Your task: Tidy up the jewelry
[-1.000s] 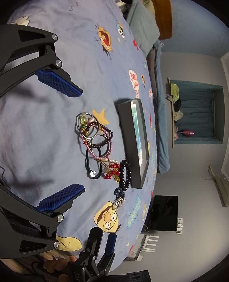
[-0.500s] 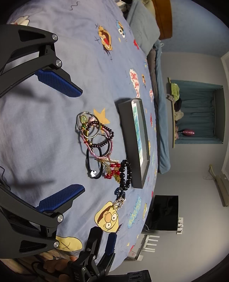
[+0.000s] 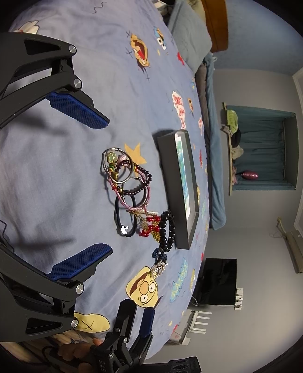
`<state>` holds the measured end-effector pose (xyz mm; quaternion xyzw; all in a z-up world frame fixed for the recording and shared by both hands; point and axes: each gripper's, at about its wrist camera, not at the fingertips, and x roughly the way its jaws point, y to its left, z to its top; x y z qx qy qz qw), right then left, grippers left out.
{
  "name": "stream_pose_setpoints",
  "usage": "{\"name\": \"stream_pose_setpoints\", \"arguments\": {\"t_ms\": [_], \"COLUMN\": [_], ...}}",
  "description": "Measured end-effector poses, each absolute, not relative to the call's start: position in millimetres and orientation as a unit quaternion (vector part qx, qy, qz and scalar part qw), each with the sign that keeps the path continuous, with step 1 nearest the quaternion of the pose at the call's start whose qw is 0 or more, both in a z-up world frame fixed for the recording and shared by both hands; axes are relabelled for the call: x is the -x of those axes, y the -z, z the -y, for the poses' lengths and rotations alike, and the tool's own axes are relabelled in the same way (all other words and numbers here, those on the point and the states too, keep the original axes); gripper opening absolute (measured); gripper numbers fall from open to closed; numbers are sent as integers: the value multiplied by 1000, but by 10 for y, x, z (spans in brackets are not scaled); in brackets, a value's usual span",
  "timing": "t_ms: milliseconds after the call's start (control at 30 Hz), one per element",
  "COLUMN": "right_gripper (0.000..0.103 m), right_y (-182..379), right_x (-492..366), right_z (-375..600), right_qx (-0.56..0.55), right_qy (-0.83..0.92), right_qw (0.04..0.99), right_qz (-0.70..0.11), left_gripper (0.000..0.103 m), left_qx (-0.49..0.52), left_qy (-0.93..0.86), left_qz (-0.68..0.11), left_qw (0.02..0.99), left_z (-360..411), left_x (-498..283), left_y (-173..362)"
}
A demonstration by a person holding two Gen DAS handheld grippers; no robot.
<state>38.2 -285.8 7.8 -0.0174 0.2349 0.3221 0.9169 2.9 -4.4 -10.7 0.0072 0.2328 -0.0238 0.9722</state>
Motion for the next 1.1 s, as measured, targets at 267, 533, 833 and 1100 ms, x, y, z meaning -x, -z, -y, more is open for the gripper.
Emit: {"name": "stream_pose_setpoints", "arguments": {"t_ms": [267,533,833,1100], "right_gripper": [98,98,98,98], "right_y": [-81,-86,-86,-89], "right_x": [-391,-389,-394,-397], "right_z": [2870,2870,2873,2882], "right_qx": [16,14,15,12], "right_qy": [-321,-322,-322,-321], "right_qw": [917,917,917,917], "right_qz": [-235,-235,-235,-238], "left_gripper": [98,98,98,98], "left_qx": [-9,-9,-9,1], "left_qy": [24,25,25,28], "left_qz": [-236,-236,-236,-242], "left_qw": [971,971,971,970], "left_z": [45,44,48,20], "left_x": [-32,-21,-31,-70], "left_y": [109,112,107,111]}}
